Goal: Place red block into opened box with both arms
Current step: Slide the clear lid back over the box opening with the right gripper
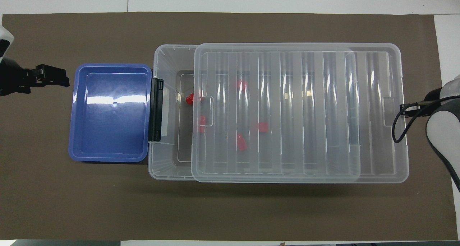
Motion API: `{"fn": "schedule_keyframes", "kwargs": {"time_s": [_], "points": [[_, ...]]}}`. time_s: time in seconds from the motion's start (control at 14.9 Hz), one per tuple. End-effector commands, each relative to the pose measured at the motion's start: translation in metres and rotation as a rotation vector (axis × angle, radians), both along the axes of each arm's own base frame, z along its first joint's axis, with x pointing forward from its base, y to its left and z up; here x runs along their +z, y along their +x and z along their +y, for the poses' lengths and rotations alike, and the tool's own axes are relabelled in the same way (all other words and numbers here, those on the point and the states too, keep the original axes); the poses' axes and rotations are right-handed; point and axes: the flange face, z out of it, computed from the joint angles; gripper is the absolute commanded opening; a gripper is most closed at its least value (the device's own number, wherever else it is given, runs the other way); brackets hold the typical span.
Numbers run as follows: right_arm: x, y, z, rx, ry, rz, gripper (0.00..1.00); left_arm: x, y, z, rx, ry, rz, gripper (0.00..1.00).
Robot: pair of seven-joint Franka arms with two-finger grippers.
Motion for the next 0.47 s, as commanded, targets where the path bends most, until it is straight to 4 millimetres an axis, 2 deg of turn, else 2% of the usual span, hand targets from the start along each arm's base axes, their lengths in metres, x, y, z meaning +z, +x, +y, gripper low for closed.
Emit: {"fn": "schedule_keyframes", "kwargs": {"time_s": [0.0,0.4], "points": [[-0.011,-0.008,0.018,-0.013,0.012,0.0,0.0,0.0,-0.002,0.003,-0.002,0.0,0.012,1.0],[-0.019,-0.011,0.051,-0.021,0.011,-0.022,0.0,0.001,-0.002,0.002,-0.002,0.0,0.011,1.0]]}}
